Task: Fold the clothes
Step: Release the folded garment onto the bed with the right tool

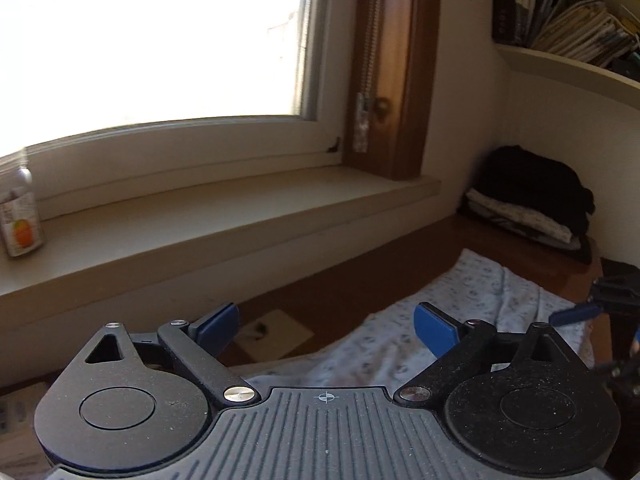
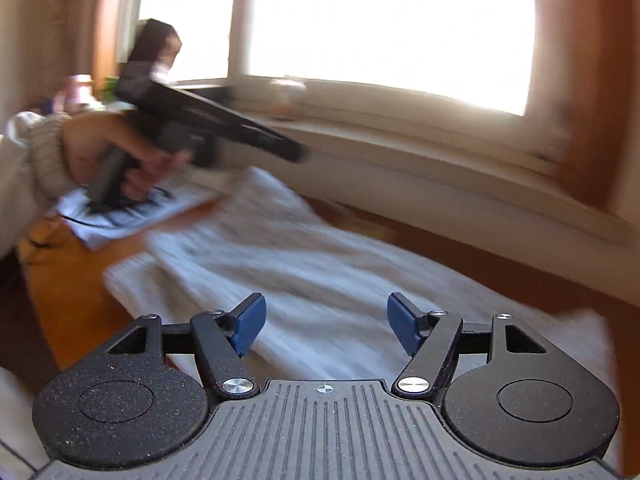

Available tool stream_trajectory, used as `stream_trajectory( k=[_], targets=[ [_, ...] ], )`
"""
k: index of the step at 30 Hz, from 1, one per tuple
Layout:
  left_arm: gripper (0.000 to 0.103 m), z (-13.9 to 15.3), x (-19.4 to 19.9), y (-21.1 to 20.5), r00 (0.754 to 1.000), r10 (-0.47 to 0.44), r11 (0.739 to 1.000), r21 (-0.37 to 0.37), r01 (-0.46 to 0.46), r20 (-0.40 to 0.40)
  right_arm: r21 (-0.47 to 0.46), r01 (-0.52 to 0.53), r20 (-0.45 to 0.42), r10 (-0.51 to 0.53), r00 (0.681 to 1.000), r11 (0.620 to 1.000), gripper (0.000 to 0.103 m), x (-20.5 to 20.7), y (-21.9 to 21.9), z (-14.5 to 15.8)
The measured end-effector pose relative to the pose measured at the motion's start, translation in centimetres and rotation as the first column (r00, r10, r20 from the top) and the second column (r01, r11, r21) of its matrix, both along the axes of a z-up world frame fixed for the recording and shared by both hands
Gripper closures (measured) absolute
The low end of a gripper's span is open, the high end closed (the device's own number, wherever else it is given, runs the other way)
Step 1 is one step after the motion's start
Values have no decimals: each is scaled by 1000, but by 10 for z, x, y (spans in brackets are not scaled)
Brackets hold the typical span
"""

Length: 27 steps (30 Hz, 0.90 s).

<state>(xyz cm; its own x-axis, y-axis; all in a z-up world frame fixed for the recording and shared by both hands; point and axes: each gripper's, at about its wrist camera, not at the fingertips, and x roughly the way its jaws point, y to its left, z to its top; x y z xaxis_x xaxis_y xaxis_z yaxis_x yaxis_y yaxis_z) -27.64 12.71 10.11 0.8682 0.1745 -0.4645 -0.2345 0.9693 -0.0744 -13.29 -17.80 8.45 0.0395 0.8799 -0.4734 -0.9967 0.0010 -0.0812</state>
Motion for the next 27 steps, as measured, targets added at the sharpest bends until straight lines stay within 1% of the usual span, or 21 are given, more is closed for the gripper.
stream_trajectory(
  k=[1,3,5,7,10,12,14,15,16,18,19,20,23,27],
  targets=[
    [7,-6,12,-3,1000,-9,1000,-15,8,-9,-6,59,19,-58,998,998,36,17,-14,-3],
    [7,-18,37,-8,999,-26,999,-47,24,-27,-30,167,60,-165,984,985,36,49,-40,-12],
    [7,-32,58,-11,998,-42,996,-76,39,-39,-38,235,38,-233,972,971,36,73,-65,-21],
    [7,-45,76,-15,996,-69,995,-80,65,-50,-26,249,-1,-249,969,968,36,87,-87,-26],
    [7,-65,93,-22,992,-90,995,-59,85,-90,-3,224,16,-224,974,975,37,87,-106,-33],
    [7,-77,100,-20,988,-85,995,-71,76,-128,3,214,54,-214,975,977,39,83,-108,-37],
    [7,-80,100,-15,988,-78,993,-94,65,-137,14,211,85,-211,974,977,45,82,-109,-41],
    [7,-81,99,-13,988,-74,993,-104,60,-136,19,213,88,-214,973,977,46,83,-107,-42],
    [7,-82,98,-10,988,-69,992,-112,54,-135,22,222,89,-223,971,975,49,84,-102,-41],
    [7,-85,98,-7,989,-52,991,-129,34,-141,20,250,90,-251,964,968,70,88,-97,-40],
    [7,-85,98,-5,988,-40,990,-138,20,-146,11,265,87,-265,960,964,92,90,-99,-39],
    [7,-85,98,-3,989,-29,990,-141,7,-148,1,277,85,-277,957,961,93,91,-102,-38],
    [7,-86,98,-2,988,-26,990,-143,4,-153,-47,248,79,-244,967,968,93,86,-118,-35],
    [7,-80,107,-10,984,-39,995,-95,23,-175,-63,262,65,-258,964,963,94,88,-124,-44]
  ],
)
